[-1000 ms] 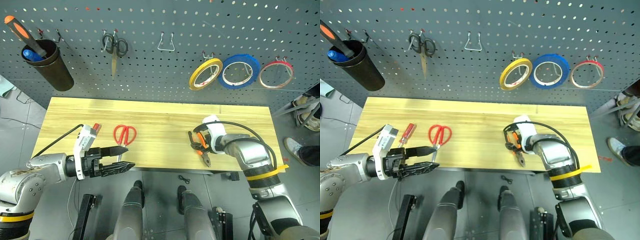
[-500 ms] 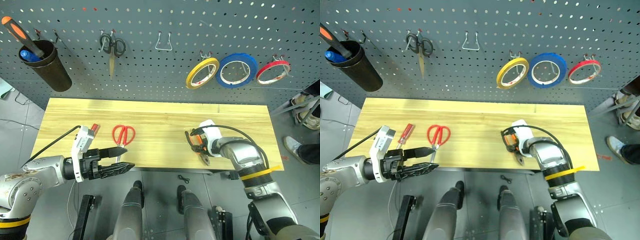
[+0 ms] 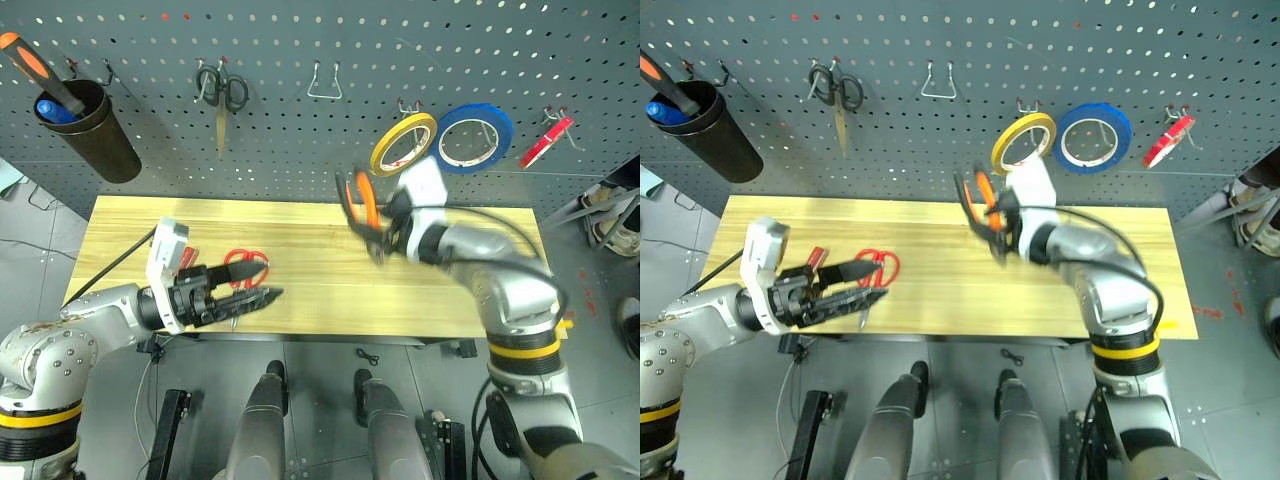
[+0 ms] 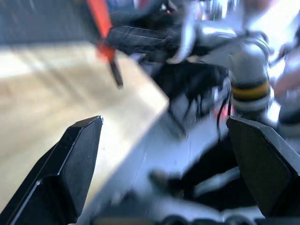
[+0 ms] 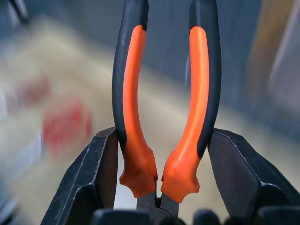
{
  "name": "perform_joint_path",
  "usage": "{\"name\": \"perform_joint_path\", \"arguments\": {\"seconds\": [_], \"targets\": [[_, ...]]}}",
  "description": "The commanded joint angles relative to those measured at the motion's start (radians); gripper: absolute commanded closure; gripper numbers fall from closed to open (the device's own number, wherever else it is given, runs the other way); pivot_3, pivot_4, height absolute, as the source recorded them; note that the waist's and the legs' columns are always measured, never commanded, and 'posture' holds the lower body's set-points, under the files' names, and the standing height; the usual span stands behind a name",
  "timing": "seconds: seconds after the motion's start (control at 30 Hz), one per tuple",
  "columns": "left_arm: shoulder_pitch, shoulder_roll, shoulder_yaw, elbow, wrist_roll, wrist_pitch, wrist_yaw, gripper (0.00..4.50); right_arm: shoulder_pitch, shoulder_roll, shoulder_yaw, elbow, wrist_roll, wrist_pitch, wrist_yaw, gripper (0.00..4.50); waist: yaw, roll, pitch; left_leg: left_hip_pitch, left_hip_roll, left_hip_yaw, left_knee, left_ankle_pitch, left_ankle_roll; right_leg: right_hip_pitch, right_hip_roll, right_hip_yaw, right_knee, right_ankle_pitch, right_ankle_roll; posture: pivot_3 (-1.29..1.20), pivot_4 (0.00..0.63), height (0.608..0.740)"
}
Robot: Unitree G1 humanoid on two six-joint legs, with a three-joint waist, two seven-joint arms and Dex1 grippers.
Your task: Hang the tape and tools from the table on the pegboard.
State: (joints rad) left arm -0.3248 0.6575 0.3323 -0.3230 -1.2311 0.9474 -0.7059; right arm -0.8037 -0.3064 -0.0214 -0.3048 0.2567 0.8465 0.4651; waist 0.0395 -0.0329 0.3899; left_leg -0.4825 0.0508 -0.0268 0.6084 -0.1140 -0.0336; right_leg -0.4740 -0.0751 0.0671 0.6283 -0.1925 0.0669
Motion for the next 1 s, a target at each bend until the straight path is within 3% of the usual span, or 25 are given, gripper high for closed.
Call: {"name": "perform_joint_path", "arguments": {"seconds": [0.03, 0.27, 0.43, 0.67, 1.0], "targets": [[-0.100, -0.062, 0.071, 0.050, -0.152, -0.026, 0.159, 0.00, -0.123, 0.067, -0.008, 0.003, -0.042, -0.236, -0.087, 1.95, -0.001, 0.000, 0.000, 0.000, 0.000, 0.000, 0.000, 0.000, 0.000, 0.000, 0.000, 0.000, 0.000, 0.000, 0.000, 0.16, 0.383, 0.740], [-0.228, -0.142, 0.047, 0.114, -0.145, -0.080, 0.249, 0.00, -0.308, 0.143, 0.010, 0.412, -0.177, -0.733, -0.198, 1.95, 0.002, -0.002, -0.001, 0.000, -0.002, 0.000, -0.001, 0.003, -0.004, 0.002, -0.002, -0.001, -0.001, 0.003, -0.004, 0.18, 0.375, 0.740], [-0.203, -0.133, 0.026, 0.099, -0.126, -0.064, 0.220, 0.00, -0.408, 0.165, -0.014, 0.668, -0.194, -0.947, -0.232, 1.95, -0.002, -0.002, -0.001, 0.000, -0.002, -0.001, -0.002, 0.004, -0.006, 0.001, -0.001, -0.001, -0.001, 0.005, -0.005, 0.20, 0.370, 0.740], [-0.245, -0.141, 0.052, 0.120, -0.150, -0.089, 0.244, 0.00, -0.478, 0.201, -0.033, 0.795, -0.170, -1.092, -0.238, 1.95, -0.001, -0.002, -0.001, 0.000, -0.002, -0.001, -0.004, 0.004, -0.006, 0.001, -0.001, -0.001, -0.001, 0.006, -0.007, 0.20, 0.370, 0.740], [-0.234, -0.130, 0.047, 0.110, -0.137, -0.079, 0.238, 0.00, -0.461, 0.258, -0.033, 0.852, -0.160, -1.127, -0.237, 1.95, 0.001, -0.002, -0.001, 0.000, -0.002, -0.002, -0.004, 0.004, -0.007, 0.001, -0.001, -0.001, 0.000, 0.006, -0.007, 0.23, 0.370, 0.740]]}}
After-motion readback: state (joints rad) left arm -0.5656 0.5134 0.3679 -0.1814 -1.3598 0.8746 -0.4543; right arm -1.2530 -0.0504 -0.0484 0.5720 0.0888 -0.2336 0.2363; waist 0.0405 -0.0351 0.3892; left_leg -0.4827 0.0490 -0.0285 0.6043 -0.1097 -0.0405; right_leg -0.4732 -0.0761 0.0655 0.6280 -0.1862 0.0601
